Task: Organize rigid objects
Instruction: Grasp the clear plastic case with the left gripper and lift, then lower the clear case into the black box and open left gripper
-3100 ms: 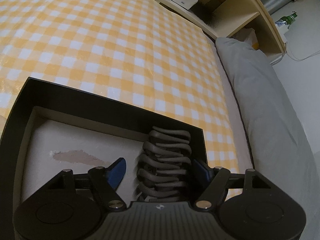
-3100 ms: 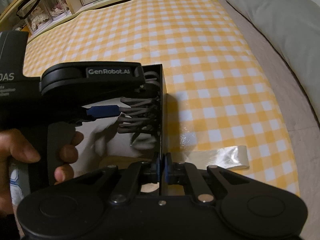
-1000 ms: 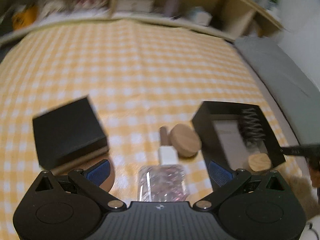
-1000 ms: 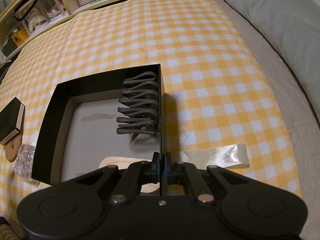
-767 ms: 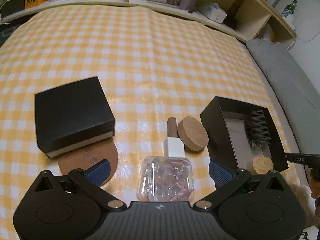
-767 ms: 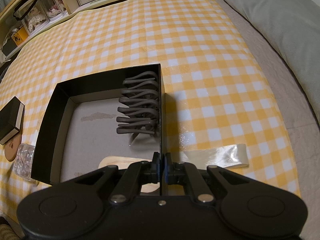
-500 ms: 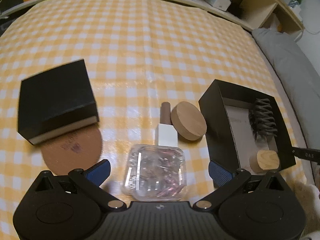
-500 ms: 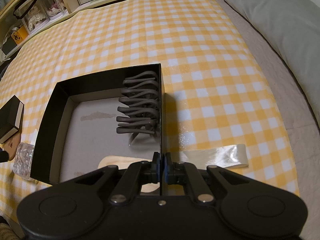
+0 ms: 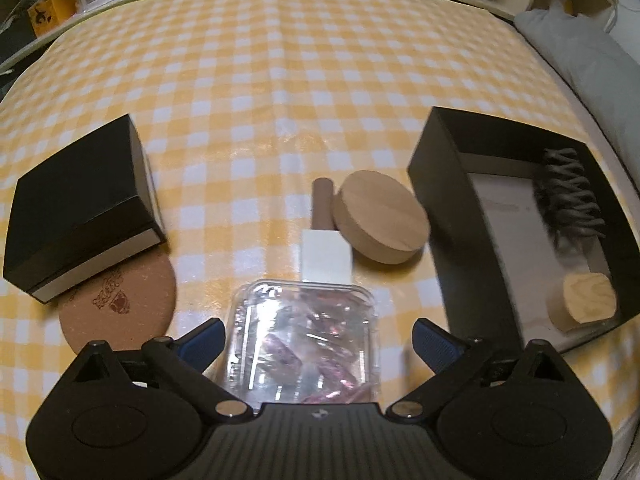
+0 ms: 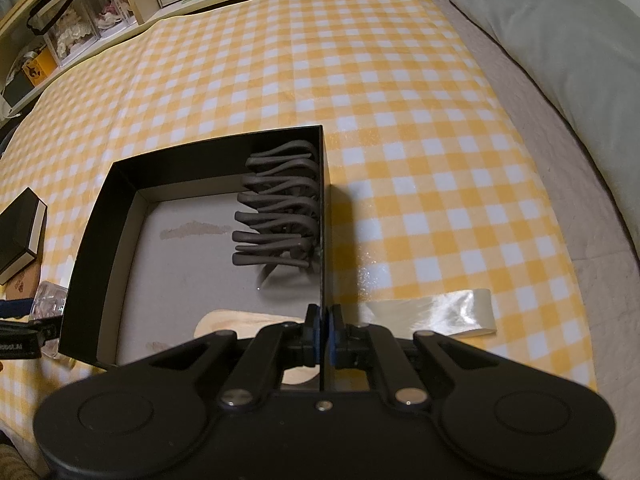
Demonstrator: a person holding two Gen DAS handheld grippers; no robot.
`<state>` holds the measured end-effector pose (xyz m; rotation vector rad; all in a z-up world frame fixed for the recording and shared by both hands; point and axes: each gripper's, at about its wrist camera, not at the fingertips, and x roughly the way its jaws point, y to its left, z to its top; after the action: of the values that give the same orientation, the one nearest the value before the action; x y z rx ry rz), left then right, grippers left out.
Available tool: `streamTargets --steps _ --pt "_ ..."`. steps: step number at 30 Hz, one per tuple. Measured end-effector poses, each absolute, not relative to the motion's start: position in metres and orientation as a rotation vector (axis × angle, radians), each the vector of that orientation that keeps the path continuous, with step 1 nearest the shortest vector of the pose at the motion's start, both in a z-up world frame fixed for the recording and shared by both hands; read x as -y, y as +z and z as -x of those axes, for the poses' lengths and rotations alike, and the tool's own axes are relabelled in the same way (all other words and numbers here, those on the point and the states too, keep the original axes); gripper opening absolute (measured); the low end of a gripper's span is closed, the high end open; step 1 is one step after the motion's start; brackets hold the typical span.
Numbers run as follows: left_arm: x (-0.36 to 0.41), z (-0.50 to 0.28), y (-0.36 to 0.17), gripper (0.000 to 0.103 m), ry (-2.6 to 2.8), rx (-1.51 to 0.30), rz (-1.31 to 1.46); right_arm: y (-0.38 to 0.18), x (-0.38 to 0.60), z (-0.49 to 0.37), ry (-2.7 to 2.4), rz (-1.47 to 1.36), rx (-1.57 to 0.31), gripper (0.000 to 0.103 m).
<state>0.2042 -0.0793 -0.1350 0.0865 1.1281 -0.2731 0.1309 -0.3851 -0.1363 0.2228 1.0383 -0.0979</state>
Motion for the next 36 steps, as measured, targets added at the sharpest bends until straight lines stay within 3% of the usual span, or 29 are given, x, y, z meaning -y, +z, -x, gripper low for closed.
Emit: streamTargets --steps 8,13,26,36 --pt "0.074 -0.208 -0.136 0.077 -0.247 -1.150 -0.127 -0.136 0.385 -0.131 -0.098 -0.222 -1.039 0.005" --pt "0.072 -0.205 -0.128 0.076 -0.222 -1.160 -0.102 -0.136 0.385 -0.131 -0.098 -0.221 -1.039 0.005" --pt "0.090 -0.193 -0.046 0.076 -0.351 -0.985 0.181 -0.136 0.384 -0.131 -0.098 -0.220 -1.039 0.005" --pt "0.171 -0.207 -0.059 0.076 -0.437 -1.008 0.264 -0.136 0.385 -0.131 -0.097 -0.218 -1.041 0.005"
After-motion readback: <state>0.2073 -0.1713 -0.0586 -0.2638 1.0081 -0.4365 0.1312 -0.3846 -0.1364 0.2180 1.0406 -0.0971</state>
